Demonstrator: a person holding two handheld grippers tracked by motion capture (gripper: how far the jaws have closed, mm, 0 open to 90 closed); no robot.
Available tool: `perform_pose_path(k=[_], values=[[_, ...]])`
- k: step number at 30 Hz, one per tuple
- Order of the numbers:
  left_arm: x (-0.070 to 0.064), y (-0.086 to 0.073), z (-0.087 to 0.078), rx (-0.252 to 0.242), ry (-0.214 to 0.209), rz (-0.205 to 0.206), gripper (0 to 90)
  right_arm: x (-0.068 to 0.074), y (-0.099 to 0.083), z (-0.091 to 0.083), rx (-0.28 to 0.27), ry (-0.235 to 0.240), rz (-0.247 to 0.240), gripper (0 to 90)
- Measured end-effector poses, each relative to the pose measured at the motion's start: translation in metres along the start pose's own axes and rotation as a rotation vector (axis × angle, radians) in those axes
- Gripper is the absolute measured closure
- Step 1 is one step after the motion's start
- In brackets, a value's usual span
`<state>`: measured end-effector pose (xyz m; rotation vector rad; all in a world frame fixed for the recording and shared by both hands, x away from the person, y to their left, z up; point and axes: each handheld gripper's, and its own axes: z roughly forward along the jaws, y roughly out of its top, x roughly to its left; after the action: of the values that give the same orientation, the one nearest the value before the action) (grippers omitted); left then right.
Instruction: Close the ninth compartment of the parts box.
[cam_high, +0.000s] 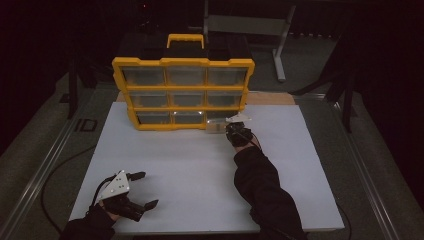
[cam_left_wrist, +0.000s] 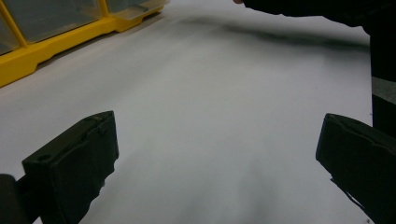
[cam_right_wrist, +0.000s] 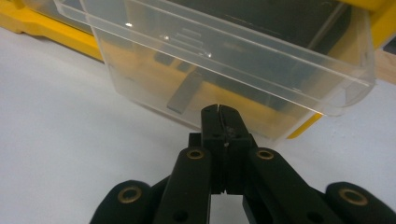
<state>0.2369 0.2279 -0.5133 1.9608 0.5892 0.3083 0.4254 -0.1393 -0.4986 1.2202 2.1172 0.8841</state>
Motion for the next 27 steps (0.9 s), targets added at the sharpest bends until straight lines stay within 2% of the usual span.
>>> perform_pose_path(k=[20,27], values=[[0.0,0.0,-0.001,-0.004,0.0,0.005,0.0,-0.004,0.009,0.008,-0.001,-0.019,0.028,90.0],[0.001,0.0,-0.001,-0.005,-0.003,0.003,0.0,-0.005,0.012,0.011,-0.002,-0.038,0.032,90.0]])
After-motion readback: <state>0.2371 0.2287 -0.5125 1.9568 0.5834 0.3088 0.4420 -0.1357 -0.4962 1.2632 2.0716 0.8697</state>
